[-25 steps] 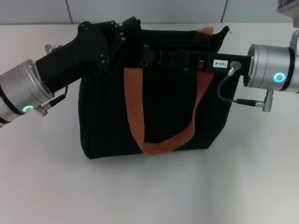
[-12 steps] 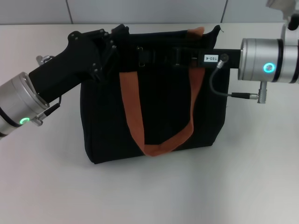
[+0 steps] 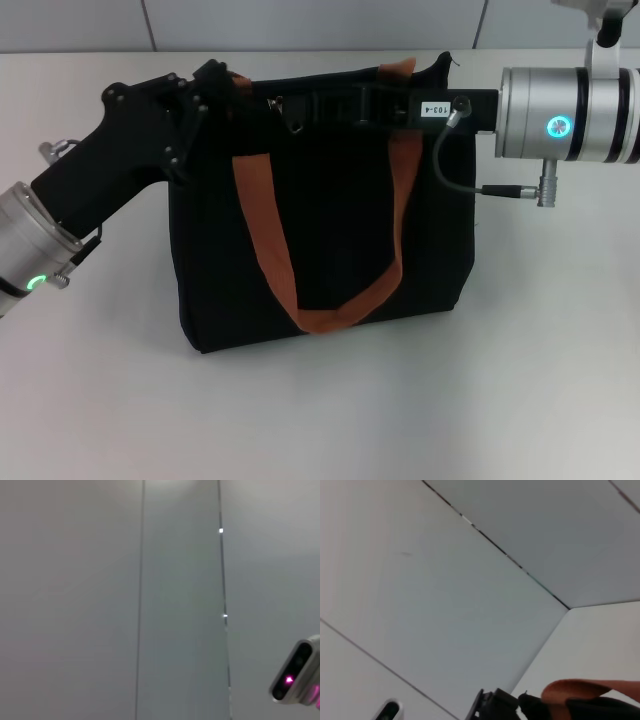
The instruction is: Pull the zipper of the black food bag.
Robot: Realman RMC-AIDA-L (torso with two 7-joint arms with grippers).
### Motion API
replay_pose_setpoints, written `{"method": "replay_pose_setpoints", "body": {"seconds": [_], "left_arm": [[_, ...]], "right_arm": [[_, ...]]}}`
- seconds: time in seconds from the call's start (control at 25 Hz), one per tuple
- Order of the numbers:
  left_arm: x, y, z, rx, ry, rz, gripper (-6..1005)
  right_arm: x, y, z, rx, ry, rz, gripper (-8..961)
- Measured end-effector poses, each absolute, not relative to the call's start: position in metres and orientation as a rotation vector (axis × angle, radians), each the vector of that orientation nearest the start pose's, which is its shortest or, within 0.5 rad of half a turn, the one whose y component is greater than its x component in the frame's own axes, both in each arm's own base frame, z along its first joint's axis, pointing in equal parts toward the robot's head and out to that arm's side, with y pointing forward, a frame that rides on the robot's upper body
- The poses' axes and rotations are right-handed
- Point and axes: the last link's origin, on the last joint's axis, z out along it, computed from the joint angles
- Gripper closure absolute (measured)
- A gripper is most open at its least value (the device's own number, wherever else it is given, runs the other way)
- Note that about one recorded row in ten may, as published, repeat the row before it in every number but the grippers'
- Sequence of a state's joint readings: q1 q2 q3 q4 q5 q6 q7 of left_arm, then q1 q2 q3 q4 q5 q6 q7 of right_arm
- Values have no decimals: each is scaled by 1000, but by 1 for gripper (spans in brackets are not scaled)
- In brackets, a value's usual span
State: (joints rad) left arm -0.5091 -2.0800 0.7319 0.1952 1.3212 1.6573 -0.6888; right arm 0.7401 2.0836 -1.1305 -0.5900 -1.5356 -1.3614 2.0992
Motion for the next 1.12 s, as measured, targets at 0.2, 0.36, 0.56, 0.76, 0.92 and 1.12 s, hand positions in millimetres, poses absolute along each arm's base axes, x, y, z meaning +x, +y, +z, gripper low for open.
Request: {"method": "replay_pose_setpoints", "body": {"seconds": [0.2,0.36,0.56,0.76,0.92,1.12], "left_arm": [[-253,310,-7,-2139,-257,-1253,907],[-254,310,-7,-2135,-263,-1250,904],[-255,311,-7,-2134,-267,-1241,900],[-255,312,-7,-2129,-270,-1238,896],[-256,314,-6,-2115,-279,-1230,893],[-256,316,-6,-2111,-283,-1222,889]], "right_arm": [[147,380,-41,-2673,1432,1020,954],[149,379,-41,-2670,1438,1019,954],[154,377,-40,-2657,1451,1023,954],[167,375,-36,-2610,1480,1024,954],[177,375,-31,-2564,1499,1034,954],[190,376,-20,-2504,1502,1055,954]]}}
